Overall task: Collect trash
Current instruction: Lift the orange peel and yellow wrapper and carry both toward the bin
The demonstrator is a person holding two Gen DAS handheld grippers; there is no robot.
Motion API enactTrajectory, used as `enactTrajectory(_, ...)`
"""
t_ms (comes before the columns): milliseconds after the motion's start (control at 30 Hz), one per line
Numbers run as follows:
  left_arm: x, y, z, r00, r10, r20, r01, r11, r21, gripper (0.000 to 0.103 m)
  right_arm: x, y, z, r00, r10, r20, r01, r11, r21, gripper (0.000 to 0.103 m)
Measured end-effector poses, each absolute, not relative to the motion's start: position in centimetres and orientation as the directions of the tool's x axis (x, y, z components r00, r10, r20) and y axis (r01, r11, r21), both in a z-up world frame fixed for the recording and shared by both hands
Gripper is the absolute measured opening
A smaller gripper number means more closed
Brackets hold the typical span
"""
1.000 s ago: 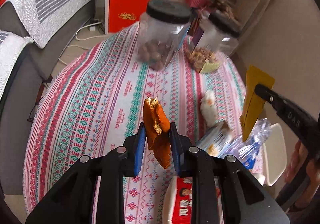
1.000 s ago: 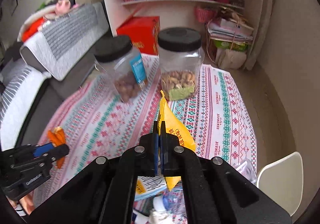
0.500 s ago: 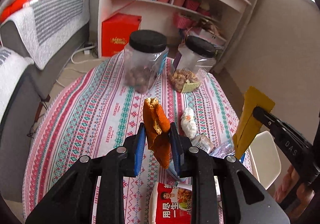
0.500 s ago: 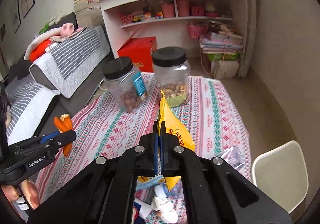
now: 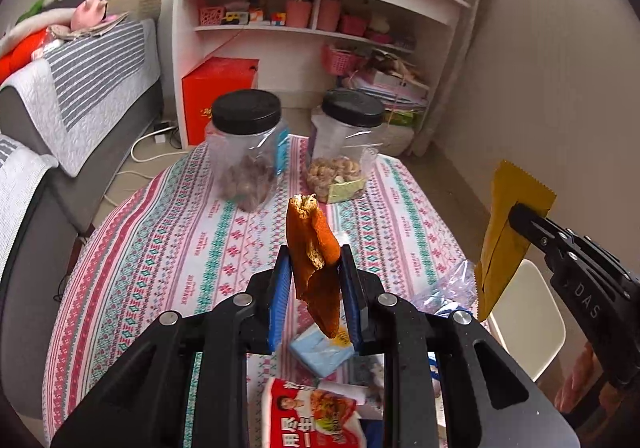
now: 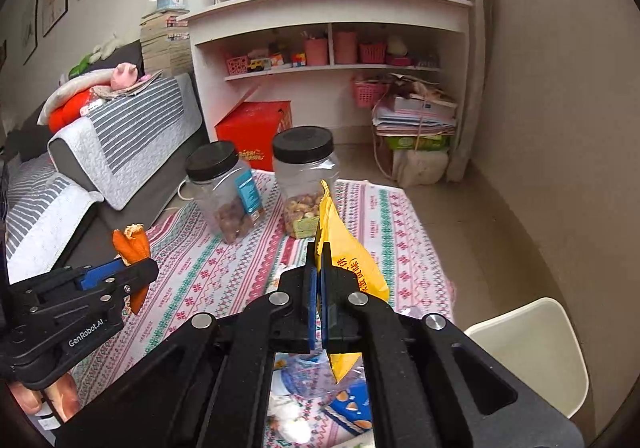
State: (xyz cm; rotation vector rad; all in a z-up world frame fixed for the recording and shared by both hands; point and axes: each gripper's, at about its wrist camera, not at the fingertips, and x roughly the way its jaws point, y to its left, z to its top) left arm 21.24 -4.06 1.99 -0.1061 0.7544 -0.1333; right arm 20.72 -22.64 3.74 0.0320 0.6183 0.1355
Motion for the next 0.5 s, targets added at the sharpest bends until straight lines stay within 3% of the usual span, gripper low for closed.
enactTrajectory(500, 19.8, -9.8, 2.8, 0.729, -0.218, -0.649, 0.171, 0.976, -0.136, 0.024, 18.2, -29.8, 5.4, 0.842, 0.037, -0.539, 0.013, 0.996, 0.09, 0.0)
